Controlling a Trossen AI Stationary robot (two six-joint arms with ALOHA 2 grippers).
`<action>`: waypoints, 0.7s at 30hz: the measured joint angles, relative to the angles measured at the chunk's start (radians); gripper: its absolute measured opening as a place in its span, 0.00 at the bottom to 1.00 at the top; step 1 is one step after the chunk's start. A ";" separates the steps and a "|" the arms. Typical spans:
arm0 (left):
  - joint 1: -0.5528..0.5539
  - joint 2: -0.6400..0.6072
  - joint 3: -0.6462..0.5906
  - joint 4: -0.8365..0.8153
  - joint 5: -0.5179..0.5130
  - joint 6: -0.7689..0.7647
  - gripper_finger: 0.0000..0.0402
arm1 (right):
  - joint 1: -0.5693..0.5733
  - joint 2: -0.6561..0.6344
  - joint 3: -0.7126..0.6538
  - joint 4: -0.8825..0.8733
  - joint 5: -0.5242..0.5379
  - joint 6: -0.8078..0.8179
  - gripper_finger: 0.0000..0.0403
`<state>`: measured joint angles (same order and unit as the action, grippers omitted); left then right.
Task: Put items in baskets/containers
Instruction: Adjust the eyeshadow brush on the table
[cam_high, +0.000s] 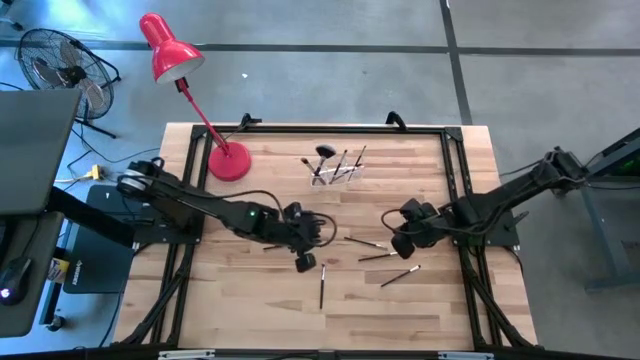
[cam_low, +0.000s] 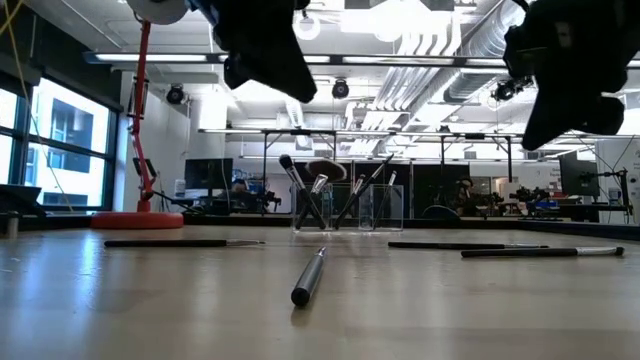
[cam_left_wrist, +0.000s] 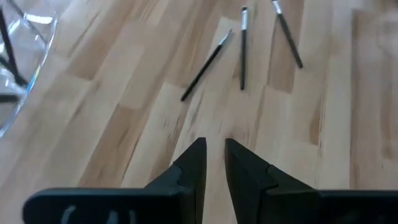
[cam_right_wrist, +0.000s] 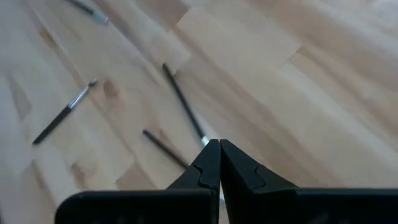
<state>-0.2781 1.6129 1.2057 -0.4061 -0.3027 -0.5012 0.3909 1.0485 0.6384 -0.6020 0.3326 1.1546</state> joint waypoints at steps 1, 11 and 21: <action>0.000 0.004 0.011 -0.009 0.000 -0.019 0.14 | 0.009 0.000 0.000 -0.001 -0.008 0.019 0.00; 0.002 -0.104 -0.134 -0.006 -0.044 -0.001 0.14 | 0.168 0.035 0.000 0.003 0.020 0.382 0.00; 0.074 -0.335 -0.449 0.179 0.105 0.083 0.14 | 0.244 0.301 0.086 0.083 -0.124 0.694 0.00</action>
<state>-0.2045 1.2776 0.7570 -0.2268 -0.1979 -0.4178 0.6351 1.3491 0.7243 -0.5188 0.2089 1.8488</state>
